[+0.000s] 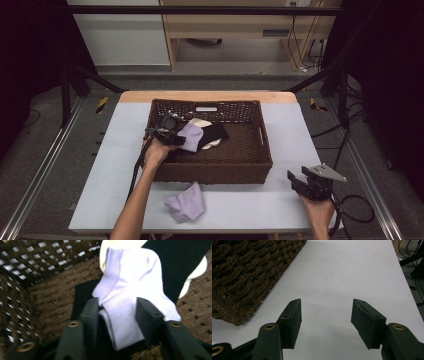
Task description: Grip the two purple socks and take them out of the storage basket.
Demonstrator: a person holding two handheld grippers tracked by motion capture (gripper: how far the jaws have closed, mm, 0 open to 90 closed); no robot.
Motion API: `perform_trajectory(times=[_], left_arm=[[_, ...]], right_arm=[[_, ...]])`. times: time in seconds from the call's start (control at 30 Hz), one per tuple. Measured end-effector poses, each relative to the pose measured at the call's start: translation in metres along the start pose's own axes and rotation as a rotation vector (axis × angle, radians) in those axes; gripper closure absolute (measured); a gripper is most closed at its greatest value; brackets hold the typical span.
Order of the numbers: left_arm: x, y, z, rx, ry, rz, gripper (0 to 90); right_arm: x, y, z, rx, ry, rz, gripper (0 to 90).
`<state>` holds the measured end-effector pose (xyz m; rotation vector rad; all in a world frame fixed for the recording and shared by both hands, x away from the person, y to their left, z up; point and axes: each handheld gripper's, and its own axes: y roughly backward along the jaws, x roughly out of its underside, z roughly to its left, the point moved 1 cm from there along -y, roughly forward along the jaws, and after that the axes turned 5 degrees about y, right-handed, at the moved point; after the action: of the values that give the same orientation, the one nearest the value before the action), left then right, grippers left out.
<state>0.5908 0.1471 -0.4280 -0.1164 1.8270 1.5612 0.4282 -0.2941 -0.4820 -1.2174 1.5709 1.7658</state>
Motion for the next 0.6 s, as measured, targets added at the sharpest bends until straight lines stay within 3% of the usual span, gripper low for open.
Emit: perform_trajectory(times=[0.07,0.13,0.17,0.33,0.37,0.4,0.47,0.5,0.6], left_arm=[[0.0,0.001,0.003,0.028,0.049,0.024,68.2],[0.0,0.001,0.003,0.036,0.055,0.029,72.9],[0.0,0.002,0.003,0.043,0.056,0.026,82.6],[-0.001,0.005,0.002,0.054,0.048,0.01,85.7],[-0.001,0.008,0.0,0.055,0.04,-0.026,85.8],[-0.001,0.008,0.0,0.055,0.04,-0.026,85.8],[-0.001,0.015,-0.001,0.075,0.024,-0.097,86.0],[-0.001,0.015,-0.001,0.075,0.024,-0.097,86.0],[-0.002,0.024,0.0,0.103,0.018,-0.185,86.1]], right_arm=[[0.0,0.0,0.0,0.0,0.0,0.001,41.7],[0.0,0.0,0.0,0.001,-0.001,0.0,41.7],[0.0,0.001,0.0,-0.002,-0.01,0.001,41.7],[0.0,0.001,0.0,-0.003,-0.01,0.001,41.7],[0.0,0.001,0.0,-0.002,-0.009,0.0,41.8],[0.0,0.001,0.0,-0.002,-0.009,0.0,41.8],[0.0,0.001,-0.001,-0.001,-0.01,-0.001,41.8],[0.0,0.001,-0.001,-0.001,-0.01,-0.001,41.8],[0.001,0.002,-0.001,0.002,-0.007,-0.001,41.8]])
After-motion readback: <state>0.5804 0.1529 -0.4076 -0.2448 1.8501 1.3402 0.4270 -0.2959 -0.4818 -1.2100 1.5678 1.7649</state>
